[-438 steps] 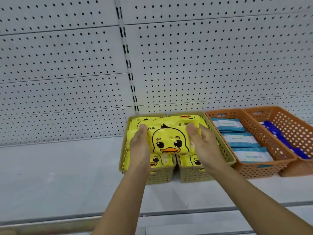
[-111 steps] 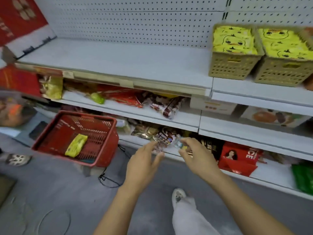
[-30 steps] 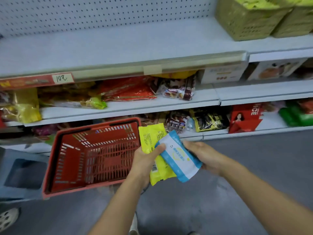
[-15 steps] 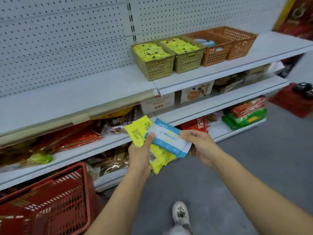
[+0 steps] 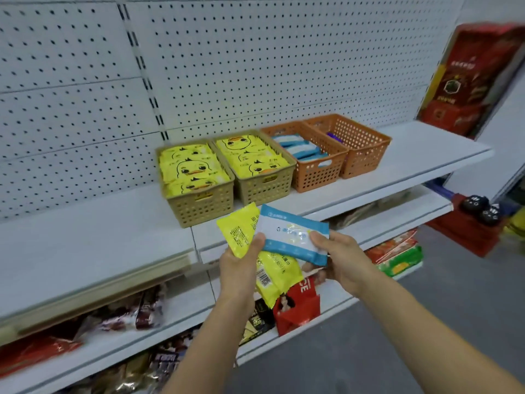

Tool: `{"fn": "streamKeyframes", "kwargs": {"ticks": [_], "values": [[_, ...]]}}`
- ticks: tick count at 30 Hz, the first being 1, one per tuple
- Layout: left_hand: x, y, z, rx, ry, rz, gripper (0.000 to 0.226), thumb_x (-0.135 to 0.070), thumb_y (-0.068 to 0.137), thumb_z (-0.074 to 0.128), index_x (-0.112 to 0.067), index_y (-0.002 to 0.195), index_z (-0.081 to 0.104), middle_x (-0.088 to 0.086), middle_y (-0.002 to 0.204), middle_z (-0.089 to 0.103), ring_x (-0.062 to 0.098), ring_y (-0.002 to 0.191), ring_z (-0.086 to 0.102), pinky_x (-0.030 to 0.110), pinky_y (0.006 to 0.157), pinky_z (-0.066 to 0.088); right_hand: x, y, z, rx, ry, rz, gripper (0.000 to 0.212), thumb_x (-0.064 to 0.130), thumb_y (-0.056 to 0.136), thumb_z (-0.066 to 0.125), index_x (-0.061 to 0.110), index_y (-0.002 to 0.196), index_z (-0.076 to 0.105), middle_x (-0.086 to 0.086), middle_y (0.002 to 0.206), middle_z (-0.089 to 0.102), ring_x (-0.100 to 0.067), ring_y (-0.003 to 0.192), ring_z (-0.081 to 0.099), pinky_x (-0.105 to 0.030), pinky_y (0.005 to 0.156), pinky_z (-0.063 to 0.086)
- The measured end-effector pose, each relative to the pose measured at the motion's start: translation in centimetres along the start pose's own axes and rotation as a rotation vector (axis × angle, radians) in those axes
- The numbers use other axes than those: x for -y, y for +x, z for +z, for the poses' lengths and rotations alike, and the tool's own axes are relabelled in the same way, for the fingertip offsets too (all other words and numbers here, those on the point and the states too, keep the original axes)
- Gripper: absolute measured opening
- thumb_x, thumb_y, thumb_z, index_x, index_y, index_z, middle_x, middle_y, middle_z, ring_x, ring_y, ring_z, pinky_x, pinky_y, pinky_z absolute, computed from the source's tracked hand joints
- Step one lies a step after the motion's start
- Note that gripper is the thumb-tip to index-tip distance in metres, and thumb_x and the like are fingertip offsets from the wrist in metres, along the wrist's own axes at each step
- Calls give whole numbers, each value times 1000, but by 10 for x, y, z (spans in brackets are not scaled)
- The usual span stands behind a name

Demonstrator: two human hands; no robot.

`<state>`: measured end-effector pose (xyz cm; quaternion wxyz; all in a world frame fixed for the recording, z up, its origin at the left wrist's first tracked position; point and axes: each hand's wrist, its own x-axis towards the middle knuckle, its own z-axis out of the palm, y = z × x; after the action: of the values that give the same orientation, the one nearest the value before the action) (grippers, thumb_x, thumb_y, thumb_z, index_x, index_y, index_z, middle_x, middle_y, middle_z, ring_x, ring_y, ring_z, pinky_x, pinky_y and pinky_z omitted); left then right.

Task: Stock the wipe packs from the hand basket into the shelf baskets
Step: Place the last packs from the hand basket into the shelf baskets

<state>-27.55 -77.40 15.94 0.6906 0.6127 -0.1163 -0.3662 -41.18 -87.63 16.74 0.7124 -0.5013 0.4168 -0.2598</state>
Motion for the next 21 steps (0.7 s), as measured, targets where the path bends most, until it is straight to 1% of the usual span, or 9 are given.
{"fn": "streamKeyframes", "kwargs": {"ticks": [2,4,7,8,10,11,15,17,21], "values": [[-13,25,28,14,35,39,37,-42,82,73,-21,111,65,-3,105,71,22,107,63,43,97,48,24,28,-14,-9,3,-43,19,23,96,55,8,105,61,-10,72,70,-20,50,61,-21,37,36],[-24,47,54,54,47,49,28,-39,84,73,-24,107,68,-3,101,75,22,98,70,49,90,54,46,52,-27,-7,38,-67,18,19,95,57,5,104,61,-9,71,68,-17,48,57,-20,37,35],[-36,73,85,85,63,83,22,-35,89,68,-23,107,68,-2,98,75,11,80,73,33,70,60,72,85,-47,46,38,-85,20,12,91,61,3,108,61,-8,76,67,-15,52,56,-21,41,39],[-39,81,94,72,67,97,22,-36,90,66,-23,107,68,-4,98,75,10,81,72,31,72,60,80,95,-54,60,26,-91,21,11,90,62,2,109,61,-9,77,66,-15,54,56,-20,42,40],[-46,95,110,53,60,86,24,-43,91,62,-25,106,68,-5,101,75,17,94,71,43,89,55,96,115,-67,66,12,-111,20,8,89,62,2,108,62,-8,75,65,-16,55,55,-20,42,40],[-48,101,117,48,41,77,23,-44,92,60,-26,105,68,-6,102,75,19,97,70,48,93,53,106,126,-75,61,8,-125,17,8,90,60,2,107,62,-6,73,65,-16,54,54,-19,42,40],[-61,130,144,-2,0,91,13,-38,95,57,-27,96,64,-7,105,72,19,102,68,49,98,50,146,179,-112,-34,52,-176,13,5,91,58,2,103,62,-7,71,65,-14,50,51,-17,40,42],[-66,146,158,-38,-3,97,18,-41,94,58,-25,101,64,-4,107,72,20,103,68,50,98,50,166,206,-131,-84,70,-199,15,5,90,59,-1,104,61,-11,72,64,-13,45,51,-18,40,43],[-72,172,189,-121,-41,88,26,-42,94,57,-21,107,66,0,99,76,23,90,73,54,85,56,196,257,-156,-85,12,-214,3,4,91,60,3,91,62,-3,53,62,-11,41,51,-17,38,40]]}}
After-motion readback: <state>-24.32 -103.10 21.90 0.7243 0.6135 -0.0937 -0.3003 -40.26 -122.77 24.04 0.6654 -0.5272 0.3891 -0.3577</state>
